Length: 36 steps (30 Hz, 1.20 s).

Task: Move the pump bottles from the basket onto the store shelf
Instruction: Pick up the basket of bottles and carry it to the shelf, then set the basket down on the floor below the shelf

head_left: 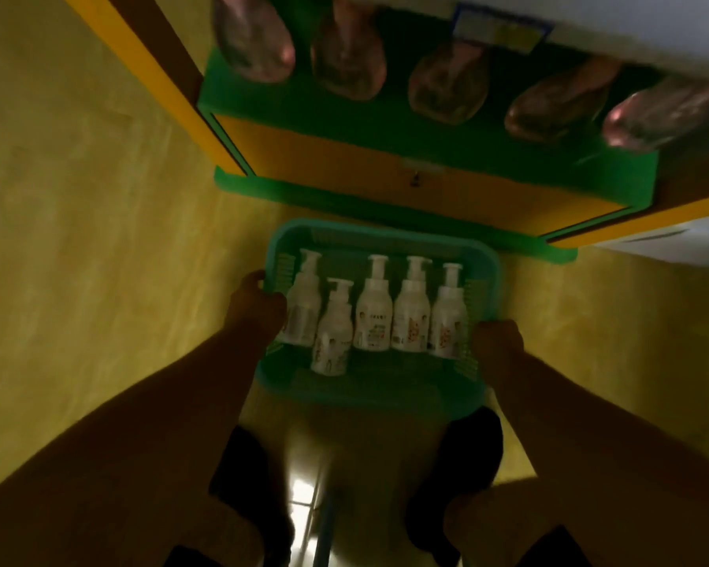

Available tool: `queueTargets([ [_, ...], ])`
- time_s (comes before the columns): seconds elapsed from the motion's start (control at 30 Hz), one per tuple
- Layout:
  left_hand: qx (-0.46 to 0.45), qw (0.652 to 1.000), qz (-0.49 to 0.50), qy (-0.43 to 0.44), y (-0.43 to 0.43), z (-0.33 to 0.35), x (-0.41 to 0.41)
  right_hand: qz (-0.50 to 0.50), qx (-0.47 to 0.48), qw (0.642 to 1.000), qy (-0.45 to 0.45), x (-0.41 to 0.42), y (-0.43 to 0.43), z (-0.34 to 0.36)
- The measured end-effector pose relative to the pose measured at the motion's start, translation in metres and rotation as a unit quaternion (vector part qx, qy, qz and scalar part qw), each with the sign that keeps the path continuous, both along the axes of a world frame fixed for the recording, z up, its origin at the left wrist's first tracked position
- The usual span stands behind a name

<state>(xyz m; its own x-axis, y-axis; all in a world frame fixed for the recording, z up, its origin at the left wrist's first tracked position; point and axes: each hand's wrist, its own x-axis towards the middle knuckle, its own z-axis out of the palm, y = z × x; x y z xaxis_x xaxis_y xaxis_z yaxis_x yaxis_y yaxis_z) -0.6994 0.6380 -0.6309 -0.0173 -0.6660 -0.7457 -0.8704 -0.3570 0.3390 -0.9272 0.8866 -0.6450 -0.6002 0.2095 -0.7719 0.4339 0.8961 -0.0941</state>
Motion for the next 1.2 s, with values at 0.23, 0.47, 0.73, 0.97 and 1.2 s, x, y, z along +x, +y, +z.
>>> queueTargets([
  [0.23,-0.058,0.998,-0.003,0.01,0.0,-0.089,-0.005,0.051,0.026,0.998,0.006,-0.023,-0.032,-0.076],
  [0.47,-0.09,0.995,-0.029,0.013,-0.009,-0.111,-0.007,0.077,0.046,0.996,0.015,-0.028,-0.037,-0.12],
  [0.73,-0.221,0.943,-0.238,0.069,0.021,-0.105,-0.027,0.247,-0.055,0.942,0.219,0.01,-0.078,-0.081],
  [0.97,-0.065,0.956,-0.261,-0.118,0.028,-0.132,-0.048,0.356,-0.112,0.915,0.155,0.039,-0.078,-0.064],
  [1.2,-0.071,0.937,-0.273,-0.207,0.035,-0.127,-0.058,0.377,-0.13,0.916,0.052,0.027,-0.044,-0.061],
])
